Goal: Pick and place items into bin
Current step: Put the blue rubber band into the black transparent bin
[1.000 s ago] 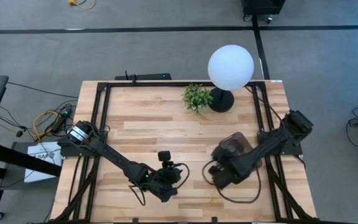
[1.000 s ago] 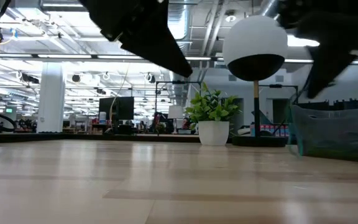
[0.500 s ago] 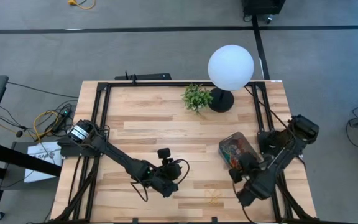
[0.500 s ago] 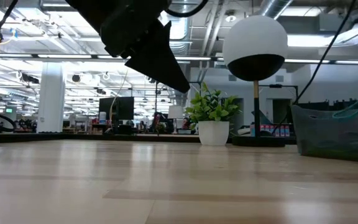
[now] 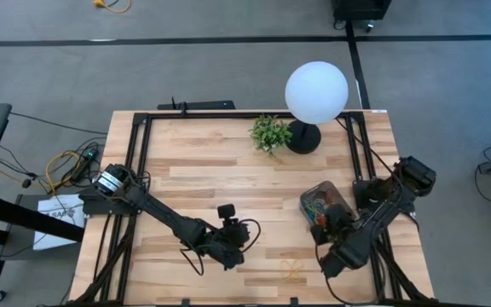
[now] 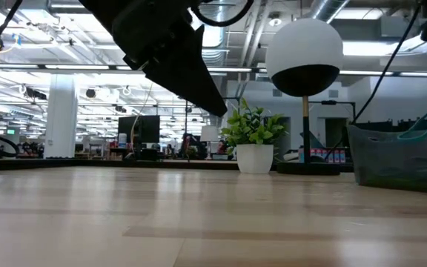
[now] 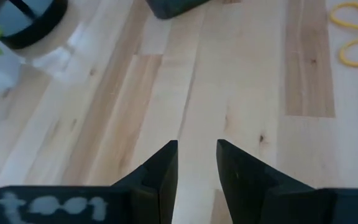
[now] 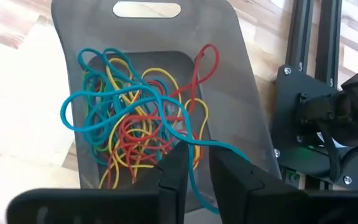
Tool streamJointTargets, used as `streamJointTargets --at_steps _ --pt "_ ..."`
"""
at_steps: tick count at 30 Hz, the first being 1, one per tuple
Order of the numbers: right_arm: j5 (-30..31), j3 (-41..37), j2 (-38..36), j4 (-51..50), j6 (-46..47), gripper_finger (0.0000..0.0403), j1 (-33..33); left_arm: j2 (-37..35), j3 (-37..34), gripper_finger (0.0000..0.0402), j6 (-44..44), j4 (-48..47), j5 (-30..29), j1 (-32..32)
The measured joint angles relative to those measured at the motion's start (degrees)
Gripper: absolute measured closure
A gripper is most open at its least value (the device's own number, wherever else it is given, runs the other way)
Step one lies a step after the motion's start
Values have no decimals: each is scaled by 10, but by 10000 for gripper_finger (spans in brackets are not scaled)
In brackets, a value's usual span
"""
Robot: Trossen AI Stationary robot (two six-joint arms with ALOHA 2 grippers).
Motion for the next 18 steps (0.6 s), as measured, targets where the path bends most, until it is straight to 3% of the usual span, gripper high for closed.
streamJointTargets --at_steps 11,18 --pt "-4 0 0 60 -2 342 -39 0 0 299 76 108 102 0" --pt "-21 -15 0 61 11 342 -13 0 0 299 91 122 113 0"
